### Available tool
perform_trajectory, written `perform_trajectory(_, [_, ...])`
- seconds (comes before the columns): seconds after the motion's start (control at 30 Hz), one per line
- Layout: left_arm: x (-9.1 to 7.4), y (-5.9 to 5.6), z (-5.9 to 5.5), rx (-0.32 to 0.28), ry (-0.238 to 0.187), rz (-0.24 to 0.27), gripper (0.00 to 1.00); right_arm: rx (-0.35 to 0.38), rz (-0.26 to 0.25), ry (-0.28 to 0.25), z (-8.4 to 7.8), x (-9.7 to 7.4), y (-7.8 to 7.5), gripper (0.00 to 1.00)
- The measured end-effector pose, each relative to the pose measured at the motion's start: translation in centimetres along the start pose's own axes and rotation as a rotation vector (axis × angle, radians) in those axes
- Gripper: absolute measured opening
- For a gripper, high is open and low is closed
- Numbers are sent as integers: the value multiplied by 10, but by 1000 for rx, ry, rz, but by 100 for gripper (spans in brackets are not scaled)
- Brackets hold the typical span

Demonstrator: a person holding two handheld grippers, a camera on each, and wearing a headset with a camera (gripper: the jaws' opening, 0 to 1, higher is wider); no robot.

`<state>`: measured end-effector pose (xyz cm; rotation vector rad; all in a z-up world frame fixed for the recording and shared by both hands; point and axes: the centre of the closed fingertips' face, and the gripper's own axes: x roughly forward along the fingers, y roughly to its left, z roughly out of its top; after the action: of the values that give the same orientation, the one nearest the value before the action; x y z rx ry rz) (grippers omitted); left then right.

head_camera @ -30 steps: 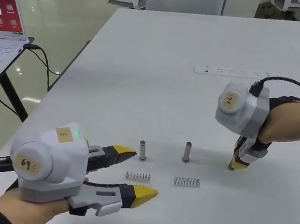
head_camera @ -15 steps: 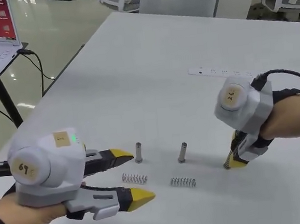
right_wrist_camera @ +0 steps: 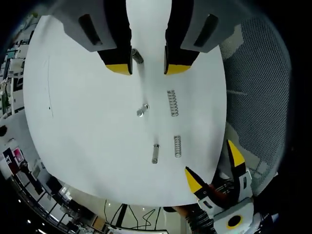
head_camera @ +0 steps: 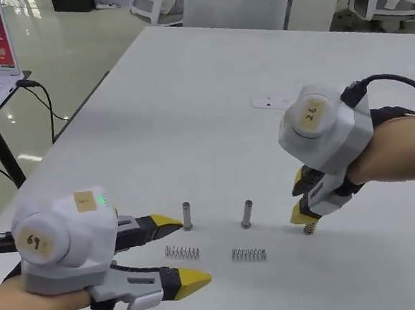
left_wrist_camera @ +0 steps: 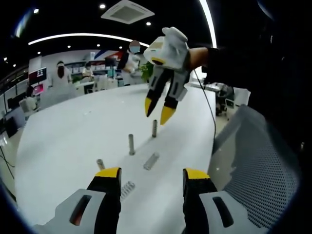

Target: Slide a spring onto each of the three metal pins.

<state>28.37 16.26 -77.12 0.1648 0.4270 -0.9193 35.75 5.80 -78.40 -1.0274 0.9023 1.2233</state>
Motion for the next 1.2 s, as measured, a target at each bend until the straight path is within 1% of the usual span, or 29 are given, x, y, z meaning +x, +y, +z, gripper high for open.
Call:
perform_trajectory(0.13, [0, 0, -1, 2, 5, -1, 45, -4, 37, -15, 8, 10, 9, 22])
perform_trajectory(0.2, [0, -1, -1, 2, 6, -1, 45, -6, 61, -20, 10, 18, 15, 22])
perform_trajectory(0.33, [0, -1, -2, 2, 11, -3, 45, -21, 99, -13, 12, 33, 25, 20])
perform_trajectory(0.37, [1, -2, -2, 2, 13, -4, 45, -23, 116, -25, 14, 37, 28, 19])
perform_trajectory(0.43, [1, -2, -3, 1, 15, -7, 45, -21, 140, -25, 14, 45, 33, 19])
perform_trajectory(0.57, [2, -2, -4, -1, 18, -9, 44, -42, 149, -5, 10, 58, 37, 17])
perform_trajectory(0.7, [2, -3, -5, -1, 23, -12, 44, -41, 159, -7, 9, 67, 38, 14])
perform_trajectory(0.83, [3, -3, -5, -3, 26, -15, 44, -66, 161, 22, 6, 75, 40, 12])
perform_trajectory(1.0, [3, -4, -6, -4, 30, -18, 43, -72, 166, 33, 5, 81, 41, 10])
perform_trajectory(1.17, [3, -3, -6, -7, 30, -15, 43, -96, 148, 50, 4, 84, 40, 8])
perform_trajectory(1.2, [3, -3, -7, -7, 30, -16, 43, -87, 148, 49, 4, 84, 39, 8])
